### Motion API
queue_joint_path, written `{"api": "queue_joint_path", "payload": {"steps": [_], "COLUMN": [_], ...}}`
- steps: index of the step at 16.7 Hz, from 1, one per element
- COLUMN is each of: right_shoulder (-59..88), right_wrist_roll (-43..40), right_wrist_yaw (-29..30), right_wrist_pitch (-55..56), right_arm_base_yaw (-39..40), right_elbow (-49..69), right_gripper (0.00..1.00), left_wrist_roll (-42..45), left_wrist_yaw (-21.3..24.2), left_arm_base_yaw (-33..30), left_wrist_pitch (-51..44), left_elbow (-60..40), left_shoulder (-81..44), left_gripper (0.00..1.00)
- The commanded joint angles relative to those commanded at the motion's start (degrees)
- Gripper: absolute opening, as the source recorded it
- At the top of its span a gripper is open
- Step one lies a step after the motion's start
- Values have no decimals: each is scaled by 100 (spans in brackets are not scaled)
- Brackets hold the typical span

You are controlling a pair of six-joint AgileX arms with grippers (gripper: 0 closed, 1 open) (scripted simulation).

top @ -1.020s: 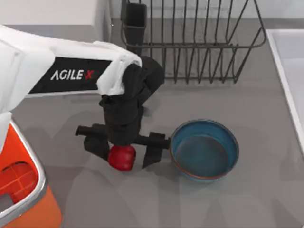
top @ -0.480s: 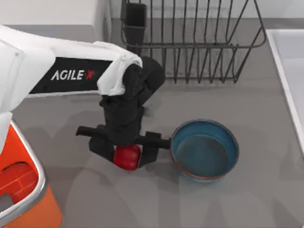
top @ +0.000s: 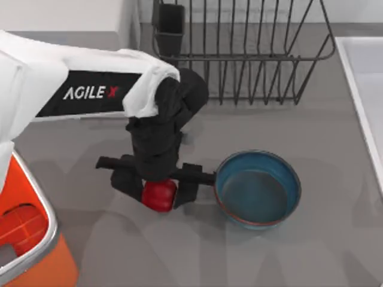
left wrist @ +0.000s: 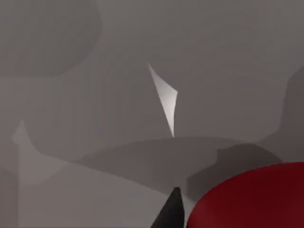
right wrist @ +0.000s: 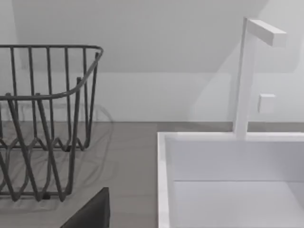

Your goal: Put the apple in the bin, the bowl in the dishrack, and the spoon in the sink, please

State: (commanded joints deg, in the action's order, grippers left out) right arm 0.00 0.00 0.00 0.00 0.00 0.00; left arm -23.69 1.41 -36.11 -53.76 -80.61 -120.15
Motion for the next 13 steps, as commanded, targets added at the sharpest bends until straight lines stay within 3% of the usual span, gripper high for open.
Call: {"api": "queue_joint_path", "payload": {"steps": [8, 13], "right_shoulder": [0, 0], "right_wrist_roll": [0, 0], "right_wrist_yaw": [0, 0], "right_wrist_pitch": [0, 0], "right_arm_base_yaw": [0, 0], "right_elbow": [0, 0], "right_gripper": [100, 100], "left_wrist_roll": [-25, -16], "left_wrist_yaw": [-2, -4], "left_arm_base_yaw": [-8, 1], "left_wrist_pitch": [-1840, -1952], "left_elbow": [-1213, -1316], "left_shoulder": [541, 582], "left_gripper": [0, 0]}}
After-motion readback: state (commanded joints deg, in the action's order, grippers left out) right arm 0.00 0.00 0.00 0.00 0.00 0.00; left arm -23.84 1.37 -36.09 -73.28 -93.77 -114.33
